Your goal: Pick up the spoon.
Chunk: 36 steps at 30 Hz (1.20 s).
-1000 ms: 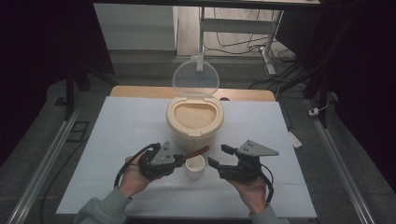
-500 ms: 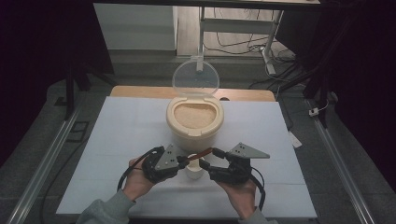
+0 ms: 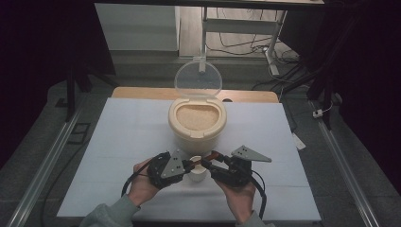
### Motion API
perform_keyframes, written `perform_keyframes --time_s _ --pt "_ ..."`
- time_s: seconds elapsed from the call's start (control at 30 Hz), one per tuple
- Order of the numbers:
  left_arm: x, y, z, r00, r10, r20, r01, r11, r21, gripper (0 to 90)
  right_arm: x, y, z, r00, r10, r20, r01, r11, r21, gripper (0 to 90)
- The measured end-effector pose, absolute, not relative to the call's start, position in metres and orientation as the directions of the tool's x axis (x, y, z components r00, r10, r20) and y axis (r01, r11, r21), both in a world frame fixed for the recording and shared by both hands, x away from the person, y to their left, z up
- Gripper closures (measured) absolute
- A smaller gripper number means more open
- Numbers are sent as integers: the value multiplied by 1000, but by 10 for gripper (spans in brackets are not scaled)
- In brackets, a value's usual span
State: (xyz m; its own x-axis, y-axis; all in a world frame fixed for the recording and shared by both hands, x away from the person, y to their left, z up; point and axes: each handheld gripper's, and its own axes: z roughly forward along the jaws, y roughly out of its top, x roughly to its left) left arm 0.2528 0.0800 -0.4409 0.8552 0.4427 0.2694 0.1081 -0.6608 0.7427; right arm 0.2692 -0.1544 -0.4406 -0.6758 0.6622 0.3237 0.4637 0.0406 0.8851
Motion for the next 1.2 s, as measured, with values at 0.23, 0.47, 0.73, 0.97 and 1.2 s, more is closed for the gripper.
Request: perform_keyframes --time_s 0.23,0.47,0.73,0.97,1.2 --pt "247 72 -443 838 432 334 72 -693 717 791 267 -153 -441 -683 647 341 452 8 892 637" --pt "248 74 -443 836 439 328 75 -685 725 792 265 -154 -438 -720 594 359 438 -13 899 745" --pt "248 74 -444 845 441 303 80 -665 743 787 261 -153 -432 -774 542 329 395 7 919 835" --pt "253 81 -443 861 470 193 140 -584 799 698 262 -159 -431 -791 513 334 380 -16 925 837" --pt "249 105 -439 856 514 45 230 -459 858 423 262 -171 -423 -802 502 324 342 -57 938 838"
